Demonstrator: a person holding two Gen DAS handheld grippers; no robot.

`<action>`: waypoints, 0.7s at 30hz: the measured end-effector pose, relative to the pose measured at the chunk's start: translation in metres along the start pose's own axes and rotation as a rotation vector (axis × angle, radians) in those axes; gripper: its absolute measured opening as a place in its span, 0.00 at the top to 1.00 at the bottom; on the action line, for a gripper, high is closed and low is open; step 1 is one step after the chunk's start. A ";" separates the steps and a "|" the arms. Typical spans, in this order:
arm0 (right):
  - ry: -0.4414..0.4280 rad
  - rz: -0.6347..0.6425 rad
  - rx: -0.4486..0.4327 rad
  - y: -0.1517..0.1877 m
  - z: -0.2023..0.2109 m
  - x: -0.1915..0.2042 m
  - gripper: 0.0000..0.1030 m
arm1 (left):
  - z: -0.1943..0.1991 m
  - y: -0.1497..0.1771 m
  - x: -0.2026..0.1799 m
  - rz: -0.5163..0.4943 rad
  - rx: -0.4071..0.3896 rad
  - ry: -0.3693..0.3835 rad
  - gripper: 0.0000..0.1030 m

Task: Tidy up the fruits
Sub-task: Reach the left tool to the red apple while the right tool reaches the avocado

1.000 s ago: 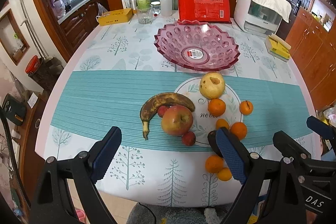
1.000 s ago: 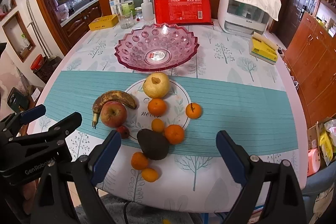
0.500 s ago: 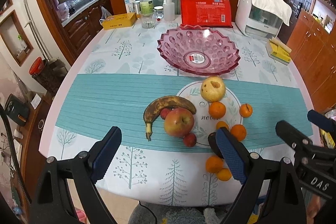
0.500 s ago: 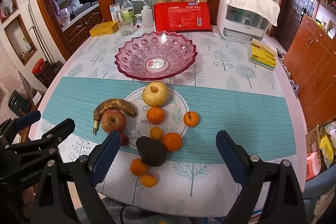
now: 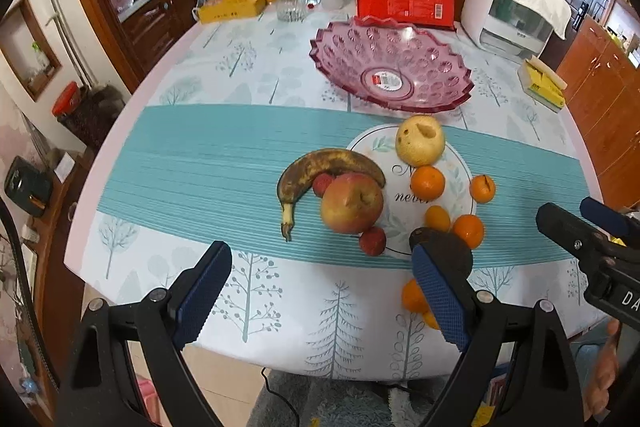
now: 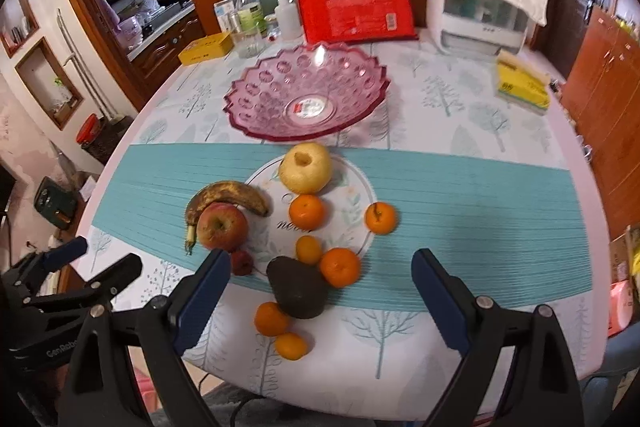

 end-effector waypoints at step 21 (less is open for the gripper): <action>-0.013 -0.030 0.197 0.042 -0.076 -0.007 0.21 | -0.089 -0.010 -0.006 -0.086 0.108 0.069 0.12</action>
Point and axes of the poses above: each gripper's, at about its wrist camera, not at the fingertips, and z roughly against the way its jaws point, x to its left, y to its underside, the point moved 10 cm from there along -z, roughly the way its jaws point, and after that the axes turned 2 degrees about y, right-handed, at the moved point
